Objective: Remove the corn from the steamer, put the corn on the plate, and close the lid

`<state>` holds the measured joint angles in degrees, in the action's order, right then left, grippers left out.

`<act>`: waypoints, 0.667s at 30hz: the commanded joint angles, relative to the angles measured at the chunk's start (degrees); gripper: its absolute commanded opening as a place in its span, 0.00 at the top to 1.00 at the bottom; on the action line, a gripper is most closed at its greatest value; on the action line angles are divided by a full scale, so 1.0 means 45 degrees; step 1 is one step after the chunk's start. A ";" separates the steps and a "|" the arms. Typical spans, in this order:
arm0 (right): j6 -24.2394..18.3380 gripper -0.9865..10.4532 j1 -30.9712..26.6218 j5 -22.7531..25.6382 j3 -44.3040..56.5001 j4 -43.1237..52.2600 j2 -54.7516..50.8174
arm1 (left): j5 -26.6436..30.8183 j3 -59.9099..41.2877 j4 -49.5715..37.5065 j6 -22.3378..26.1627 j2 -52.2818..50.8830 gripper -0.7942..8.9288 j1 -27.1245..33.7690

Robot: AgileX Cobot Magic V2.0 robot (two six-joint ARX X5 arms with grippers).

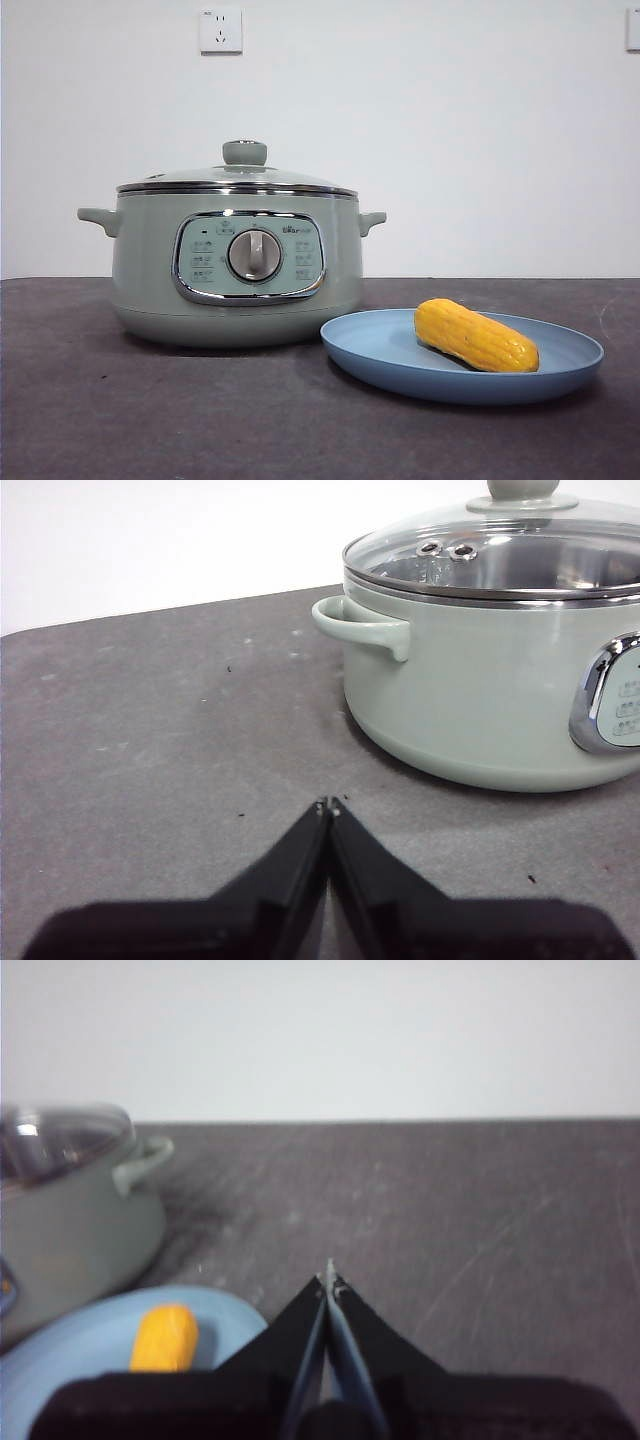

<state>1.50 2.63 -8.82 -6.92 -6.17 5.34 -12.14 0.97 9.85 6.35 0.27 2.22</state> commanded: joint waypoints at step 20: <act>0.0661 0.91 0.0019 0.0044 0.1477 -0.0772 -0.1175 | 0.0010 -0.0170 -0.0044 -0.0092 -0.0034 0.92 0.0039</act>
<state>3.46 2.66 -8.75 -0.89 -9.02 0.23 -12.14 0.97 9.85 6.35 0.27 2.22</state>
